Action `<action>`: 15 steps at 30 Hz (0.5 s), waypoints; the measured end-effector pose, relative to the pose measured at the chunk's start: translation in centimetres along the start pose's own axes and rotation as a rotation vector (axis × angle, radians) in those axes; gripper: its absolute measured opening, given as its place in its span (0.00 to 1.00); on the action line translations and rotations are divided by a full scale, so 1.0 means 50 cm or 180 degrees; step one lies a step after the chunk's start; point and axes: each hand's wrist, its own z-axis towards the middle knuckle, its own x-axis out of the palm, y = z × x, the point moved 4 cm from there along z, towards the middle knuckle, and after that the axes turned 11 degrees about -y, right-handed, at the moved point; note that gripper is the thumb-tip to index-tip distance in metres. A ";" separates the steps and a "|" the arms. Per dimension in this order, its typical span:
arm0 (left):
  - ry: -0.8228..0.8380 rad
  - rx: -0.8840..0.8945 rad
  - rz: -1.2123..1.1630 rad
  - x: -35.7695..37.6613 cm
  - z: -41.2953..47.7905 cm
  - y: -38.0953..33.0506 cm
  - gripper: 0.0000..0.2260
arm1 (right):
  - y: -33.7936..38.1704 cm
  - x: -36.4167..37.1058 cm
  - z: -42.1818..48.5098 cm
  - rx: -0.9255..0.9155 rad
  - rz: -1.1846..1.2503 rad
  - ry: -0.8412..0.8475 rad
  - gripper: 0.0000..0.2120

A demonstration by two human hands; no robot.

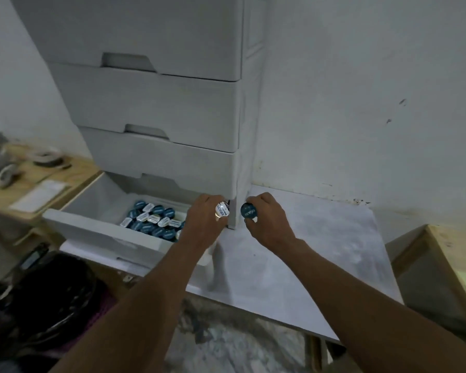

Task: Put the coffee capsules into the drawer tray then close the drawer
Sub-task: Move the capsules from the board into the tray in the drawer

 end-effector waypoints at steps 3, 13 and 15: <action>-0.0080 -0.0003 -0.0026 -0.063 0.005 0.081 0.14 | 0.078 0.063 0.013 0.0051 0.0066 -0.0033 0.16; 0.0207 0.0074 0.0149 -0.186 0.054 0.311 0.15 | 0.243 0.240 0.036 0.0287 -0.0017 -0.0089 0.16; 0.0275 0.0120 0.0154 -0.181 0.063 0.329 0.17 | 0.247 0.269 0.037 0.0313 -0.0033 -0.0048 0.16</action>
